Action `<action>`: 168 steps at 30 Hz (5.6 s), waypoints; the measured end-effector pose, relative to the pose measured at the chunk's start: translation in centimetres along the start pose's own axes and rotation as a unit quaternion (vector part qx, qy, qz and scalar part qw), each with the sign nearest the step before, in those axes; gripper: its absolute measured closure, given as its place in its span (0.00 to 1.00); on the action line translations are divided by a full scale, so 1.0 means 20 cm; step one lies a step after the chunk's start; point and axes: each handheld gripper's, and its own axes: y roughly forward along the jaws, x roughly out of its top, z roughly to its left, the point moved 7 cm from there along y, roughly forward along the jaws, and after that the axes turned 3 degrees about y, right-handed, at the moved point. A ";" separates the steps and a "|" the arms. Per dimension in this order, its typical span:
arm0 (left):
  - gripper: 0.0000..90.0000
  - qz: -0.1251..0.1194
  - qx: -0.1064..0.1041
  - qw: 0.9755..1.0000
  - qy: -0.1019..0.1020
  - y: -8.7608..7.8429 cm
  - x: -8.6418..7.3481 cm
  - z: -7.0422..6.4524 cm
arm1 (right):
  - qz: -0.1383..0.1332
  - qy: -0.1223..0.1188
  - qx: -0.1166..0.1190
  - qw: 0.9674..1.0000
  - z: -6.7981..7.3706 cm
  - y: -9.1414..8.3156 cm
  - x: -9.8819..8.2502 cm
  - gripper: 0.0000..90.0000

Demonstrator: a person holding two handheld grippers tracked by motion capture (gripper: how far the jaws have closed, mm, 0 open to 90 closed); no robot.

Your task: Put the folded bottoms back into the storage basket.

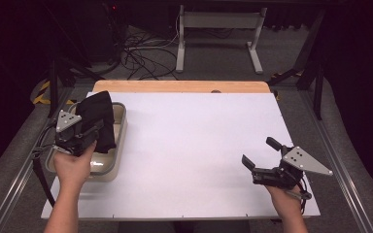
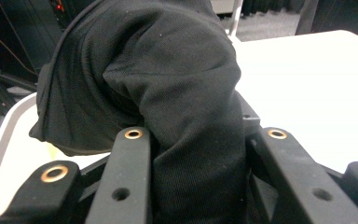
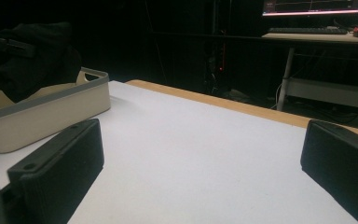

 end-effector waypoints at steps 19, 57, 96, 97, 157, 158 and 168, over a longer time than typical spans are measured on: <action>0.76 0.075 -0.031 0.997 -0.002 0.12 -0.08 0.06 | 0.002 -0.004 0.002 1.000 0.00 0.00 0.00 0.00; 0.75 0.242 -0.020 0.970 0.019 0.27 -0.21 0.10 | 0.009 -0.006 0.000 1.000 0.01 0.01 -0.01 0.00; 0.74 0.214 0.018 0.972 -0.092 0.24 -0.14 0.27 | 0.015 -0.002 -0.001 1.000 0.00 0.01 -0.02 0.00; 0.80 0.220 0.019 0.971 -0.089 0.25 -0.14 0.27 | 0.015 -0.002 -0.001 1.000 0.00 0.01 -0.02 0.00; 1.00 0.175 0.022 0.979 -0.103 0.18 -0.09 0.27 | 0.022 -0.005 -0.002 1.000 0.01 0.01 -0.03 0.00; 1.00 0.171 0.018 0.980 -0.104 0.18 -0.08 0.26 | 0.022 -0.005 -0.002 1.000 0.01 0.01 -0.03 0.00; 1.00 0.125 -0.008 0.986 -0.115 0.15 -0.09 0.21 | 0.020 -0.002 -0.003 1.000 -0.01 0.00 -0.03 0.00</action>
